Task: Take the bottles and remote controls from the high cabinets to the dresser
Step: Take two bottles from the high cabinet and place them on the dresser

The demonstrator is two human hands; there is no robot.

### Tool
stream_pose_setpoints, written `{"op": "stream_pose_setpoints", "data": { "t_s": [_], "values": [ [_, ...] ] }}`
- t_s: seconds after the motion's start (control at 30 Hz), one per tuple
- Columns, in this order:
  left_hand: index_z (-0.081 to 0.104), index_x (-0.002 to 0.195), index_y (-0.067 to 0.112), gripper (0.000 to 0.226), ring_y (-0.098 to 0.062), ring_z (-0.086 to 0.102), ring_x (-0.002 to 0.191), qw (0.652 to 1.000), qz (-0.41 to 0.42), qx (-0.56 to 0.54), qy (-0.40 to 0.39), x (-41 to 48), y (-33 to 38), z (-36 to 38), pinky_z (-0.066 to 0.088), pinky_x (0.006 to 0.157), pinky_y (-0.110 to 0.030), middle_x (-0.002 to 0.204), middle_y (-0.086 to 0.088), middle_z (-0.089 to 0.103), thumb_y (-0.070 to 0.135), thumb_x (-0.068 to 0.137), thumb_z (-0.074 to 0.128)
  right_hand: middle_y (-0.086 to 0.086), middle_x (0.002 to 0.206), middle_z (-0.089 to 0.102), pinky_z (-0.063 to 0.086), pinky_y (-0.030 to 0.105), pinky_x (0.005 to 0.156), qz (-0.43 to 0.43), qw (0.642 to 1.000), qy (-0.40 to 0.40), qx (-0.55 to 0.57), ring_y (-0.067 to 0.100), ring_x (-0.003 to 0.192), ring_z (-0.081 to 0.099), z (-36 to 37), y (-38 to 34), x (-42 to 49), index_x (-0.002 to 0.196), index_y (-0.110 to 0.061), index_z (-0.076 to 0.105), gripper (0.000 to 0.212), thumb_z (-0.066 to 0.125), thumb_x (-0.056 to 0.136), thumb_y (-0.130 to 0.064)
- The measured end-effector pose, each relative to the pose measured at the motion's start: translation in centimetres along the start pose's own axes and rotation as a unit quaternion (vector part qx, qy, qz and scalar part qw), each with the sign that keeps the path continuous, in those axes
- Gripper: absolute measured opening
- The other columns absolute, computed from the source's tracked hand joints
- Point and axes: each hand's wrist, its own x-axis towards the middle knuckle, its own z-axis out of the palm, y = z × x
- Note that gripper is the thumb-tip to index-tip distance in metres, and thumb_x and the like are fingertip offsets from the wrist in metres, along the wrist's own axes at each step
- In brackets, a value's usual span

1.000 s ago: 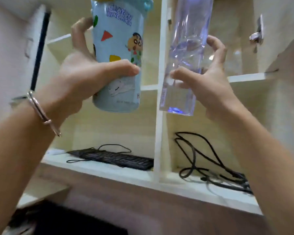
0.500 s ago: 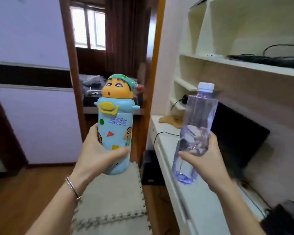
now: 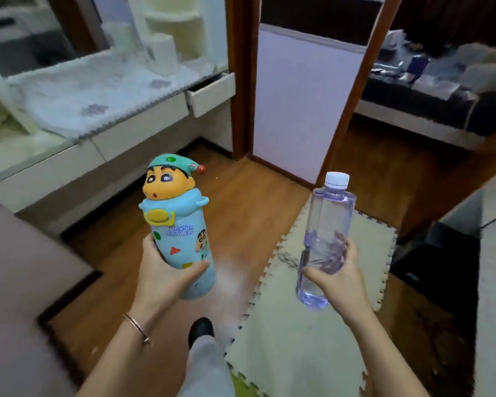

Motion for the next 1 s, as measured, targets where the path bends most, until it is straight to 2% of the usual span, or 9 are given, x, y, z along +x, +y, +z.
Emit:
{"op": "stream_pose_setpoints", "data": {
  "t_s": [0.07,0.13,0.2,0.27,0.4,0.57,0.73,0.87,1.0],
  "values": [
    [0.037,0.112,0.021,0.082,-0.014,0.058,0.094,0.999,-0.023,0.005,0.04,1.5,-2.0,-2.2,0.049,0.081,-0.034,0.107,0.003,0.056,0.013,0.048,0.089,-0.022,0.097,0.051,0.046,0.003,0.072,0.004,0.999,-0.037,0.005,-0.013,0.079,0.06,3.6,0.0,2.0,0.115,-0.028,0.032,0.073,0.075,0.067,0.008],
    [0.035,0.111,0.022,0.078,-0.007,0.056,0.088,0.996,-0.039,0.013,0.076,3.8,-3.7,-4.2,0.046,0.076,-0.026,0.101,0.009,0.053,0.004,0.055,0.085,-0.021,0.097,0.052,0.046,-0.002,0.064,0.004,0.998,-0.069,0.001,-0.01,0.079,0.059,7.6,-0.3,4.4,0.118,-0.025,0.034,0.073,0.075,0.067,0.009],
    [0.036,0.112,0.021,0.077,0.002,0.053,0.083,0.993,-0.055,0.01,0.099,6.8,-5.2,-6.2,0.044,0.071,-0.02,0.094,0.016,0.052,0.003,0.055,0.085,-0.011,0.103,0.056,0.049,0.005,0.07,0.005,0.995,-0.096,-0.018,0.001,0.088,0.06,11.8,-0.6,7.1,0.126,-0.018,0.034,0.076,0.074,0.067,0.009],
    [0.037,0.111,0.02,0.076,0.004,0.053,0.082,0.99,-0.074,0.005,0.121,10.5,-6.5,-8.1,0.046,0.073,-0.025,0.092,0.018,0.052,0.002,0.055,0.085,0.002,0.114,0.057,0.049,0.021,0.083,0.0,0.993,-0.111,-0.03,0.016,0.096,0.061,16.2,-1.1,10.1,0.131,-0.015,0.032,0.079,0.073,0.067,0.008],
    [0.04,0.113,0.018,0.077,-0.009,0.06,0.086,0.982,-0.112,0.007,0.152,16.9,-8.2,-11.8,0.052,0.082,-0.039,0.097,0.008,0.058,0.004,0.053,0.086,0.004,0.117,0.057,0.048,0.037,0.092,-0.014,0.989,-0.136,-0.051,0.023,0.103,0.06,24.2,-2.6,15.5,0.123,-0.028,0.033,0.077,0.072,0.066,0.007],
    [0.041,0.12,0.018,0.084,-0.021,0.063,0.098,0.975,-0.128,0.014,0.182,23.2,-9.5,-14.9,0.053,0.086,-0.044,0.111,-0.002,0.061,0.01,0.05,0.088,-0.007,0.107,0.059,0.049,0.03,0.083,-0.017,0.982,-0.176,-0.061,0.023,0.1,0.063,30.5,-4.4,21.2,0.116,-0.034,0.032,0.078,0.073,0.064,0.007],
    [0.041,0.11,0.021,0.081,-0.022,0.062,0.094,0.965,-0.157,0.002,0.211,29.7,-9.7,-15.2,0.053,0.085,-0.044,0.104,-0.001,0.06,0.01,0.046,0.089,0.001,0.115,0.059,0.05,0.044,0.094,-0.012,0.978,-0.193,-0.079,0.023,0.103,0.062,34.9,-6.0,27.7,0.117,-0.035,0.033,0.08,0.075,0.062,0.004],
    [0.044,0.119,0.014,0.086,-0.022,0.065,0.096,0.961,-0.168,-0.015,0.217,36.6,-10.1,-14.6,0.055,0.083,-0.046,0.11,-0.005,0.064,0.014,0.044,0.088,-0.022,0.102,0.052,0.046,0.032,0.088,-0.03,0.969,-0.22,-0.107,0.019,0.102,0.058,38.6,-7.5,35.0,0.116,-0.036,0.03,0.079,0.075,0.065,0.003],
    [0.044,0.112,0.011,0.074,-0.01,0.064,0.085,0.951,-0.173,-0.049,0.253,43.6,-8.8,-12.7,0.055,0.077,-0.037,0.097,0.003,0.063,0.005,0.05,0.085,-0.022,0.095,0.053,0.044,0.029,0.08,-0.054,0.955,-0.26,-0.136,0.019,0.094,0.059,41.8,-9.6,42.8,0.117,-0.035,0.03,0.077,0.075,0.066,0.0]
  ]
}}
